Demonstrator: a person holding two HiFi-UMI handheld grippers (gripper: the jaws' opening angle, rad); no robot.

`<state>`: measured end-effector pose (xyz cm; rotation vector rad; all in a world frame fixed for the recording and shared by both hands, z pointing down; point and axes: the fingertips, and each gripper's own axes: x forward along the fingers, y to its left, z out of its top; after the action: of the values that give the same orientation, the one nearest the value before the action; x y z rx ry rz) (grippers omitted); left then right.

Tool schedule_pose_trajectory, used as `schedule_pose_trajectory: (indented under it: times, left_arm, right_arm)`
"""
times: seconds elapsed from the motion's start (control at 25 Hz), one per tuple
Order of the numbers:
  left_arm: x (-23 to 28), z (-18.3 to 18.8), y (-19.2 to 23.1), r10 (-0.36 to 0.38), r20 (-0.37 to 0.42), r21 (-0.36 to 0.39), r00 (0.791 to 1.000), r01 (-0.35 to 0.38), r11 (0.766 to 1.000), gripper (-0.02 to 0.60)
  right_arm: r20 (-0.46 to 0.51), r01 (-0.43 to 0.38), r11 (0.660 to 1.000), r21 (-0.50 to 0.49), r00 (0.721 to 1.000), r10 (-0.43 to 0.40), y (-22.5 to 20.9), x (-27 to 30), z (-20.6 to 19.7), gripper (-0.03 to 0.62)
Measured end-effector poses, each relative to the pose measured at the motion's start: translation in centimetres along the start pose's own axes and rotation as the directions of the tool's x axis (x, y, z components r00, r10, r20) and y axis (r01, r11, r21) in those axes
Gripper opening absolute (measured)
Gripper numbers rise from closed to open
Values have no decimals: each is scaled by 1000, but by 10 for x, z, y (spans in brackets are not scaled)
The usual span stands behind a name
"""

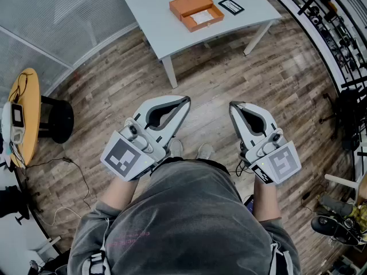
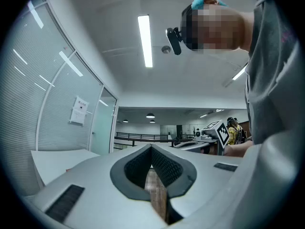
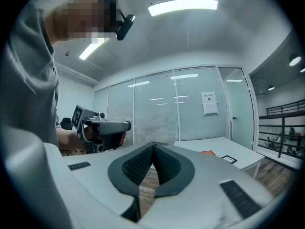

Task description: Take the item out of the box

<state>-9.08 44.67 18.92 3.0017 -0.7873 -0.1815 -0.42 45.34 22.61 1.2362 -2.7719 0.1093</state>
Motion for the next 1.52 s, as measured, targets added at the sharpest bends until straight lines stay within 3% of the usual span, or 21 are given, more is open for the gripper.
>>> schedule_pose_trajectory:
  times: [0.52, 0.96, 1.52]
  left_arm:
    - [17, -14, -14, 21, -22, -9, 1000, -21, 1000, 3]
    - [44, -36, -45, 81, -58, -11, 995, -82, 997, 4]
    - [67, -45, -55, 103, -84, 1, 991, -103, 995, 3]
  right_arm:
    - [24, 18, 999, 31, 1000, -19, -22, -18, -3, 5]
    - [14, -47, 995, 85, 999, 46, -50, -53, -25, 5]
    - [7, -67, 994, 89, 998, 66, -74, -72, -29, 5]
